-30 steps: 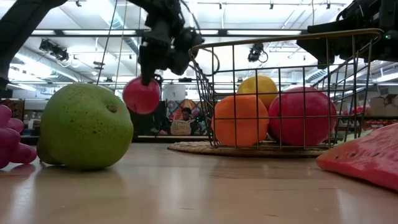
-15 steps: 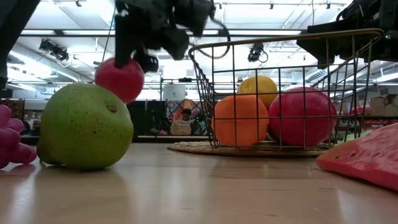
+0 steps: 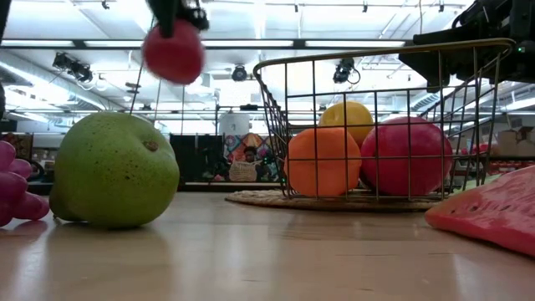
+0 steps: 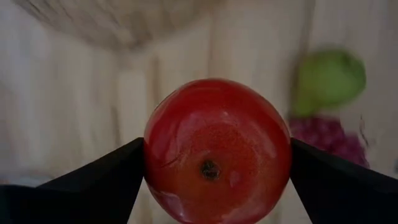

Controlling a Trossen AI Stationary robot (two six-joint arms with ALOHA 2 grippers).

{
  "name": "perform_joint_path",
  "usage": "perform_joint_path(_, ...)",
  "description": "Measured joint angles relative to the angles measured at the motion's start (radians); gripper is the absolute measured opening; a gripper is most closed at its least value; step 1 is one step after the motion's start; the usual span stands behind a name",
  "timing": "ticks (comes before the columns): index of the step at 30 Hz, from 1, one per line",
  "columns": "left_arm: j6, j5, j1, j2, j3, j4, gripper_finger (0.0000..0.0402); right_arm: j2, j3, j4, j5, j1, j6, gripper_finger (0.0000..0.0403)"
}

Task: Build produce basket
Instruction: Put the red apple into the wire basket

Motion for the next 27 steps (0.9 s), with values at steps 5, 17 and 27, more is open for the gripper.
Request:
perform_joint_path(5, 0.045, -0.07, -0.021, -0.087, -0.074, 0.242, 0.0366, 0.0, 0.0, 0.0, 0.0, 0.0, 0.0, 0.0231)
perform_joint_path(17, 0.056, -0.075, -0.057, -0.159, -0.403, 0.634, 0.0366, 0.0, 0.0, 0.0, 0.0, 0.0, 0.0, 0.0231)
perform_joint_path(27, 0.013, -0.149, -0.112, -0.287, -0.623, 0.843, 0.0366, 0.002, 0.0, 0.002, 0.0, 0.0, 0.0, 0.0231)
